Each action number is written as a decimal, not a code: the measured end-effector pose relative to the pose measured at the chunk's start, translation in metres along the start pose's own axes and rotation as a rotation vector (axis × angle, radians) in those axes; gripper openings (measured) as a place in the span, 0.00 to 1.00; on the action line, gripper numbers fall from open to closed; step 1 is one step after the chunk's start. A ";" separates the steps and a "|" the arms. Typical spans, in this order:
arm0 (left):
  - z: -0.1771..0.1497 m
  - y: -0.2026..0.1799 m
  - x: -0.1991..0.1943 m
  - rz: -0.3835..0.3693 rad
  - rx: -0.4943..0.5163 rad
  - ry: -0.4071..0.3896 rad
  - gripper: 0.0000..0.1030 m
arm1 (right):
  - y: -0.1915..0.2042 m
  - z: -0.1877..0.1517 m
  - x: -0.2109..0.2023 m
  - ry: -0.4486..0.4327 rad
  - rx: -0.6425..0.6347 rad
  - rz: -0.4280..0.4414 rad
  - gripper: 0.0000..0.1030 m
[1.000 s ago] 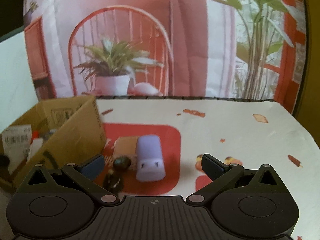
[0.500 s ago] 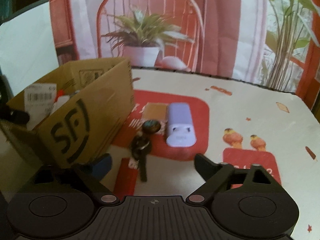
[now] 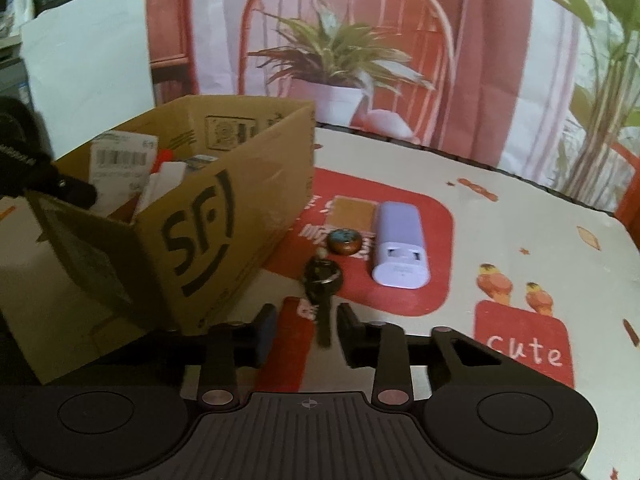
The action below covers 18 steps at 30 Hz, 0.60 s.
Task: Organize rigid objects
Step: 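Grasp the red lighter with the right tool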
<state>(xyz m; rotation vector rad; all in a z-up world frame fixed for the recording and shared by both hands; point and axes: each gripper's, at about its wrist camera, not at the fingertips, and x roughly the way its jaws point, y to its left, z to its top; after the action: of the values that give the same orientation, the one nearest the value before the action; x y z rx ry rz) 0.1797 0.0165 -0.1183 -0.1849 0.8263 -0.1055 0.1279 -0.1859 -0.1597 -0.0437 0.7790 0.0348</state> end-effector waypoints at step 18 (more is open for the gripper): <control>0.000 0.000 0.000 -0.001 -0.001 0.000 0.15 | 0.007 -0.007 0.008 0.071 -0.013 0.035 0.21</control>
<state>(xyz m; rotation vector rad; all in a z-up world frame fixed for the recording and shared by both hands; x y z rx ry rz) 0.1797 0.0168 -0.1184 -0.1866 0.8262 -0.1060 0.1281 -0.1791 -0.1704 -0.0435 0.8508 0.0714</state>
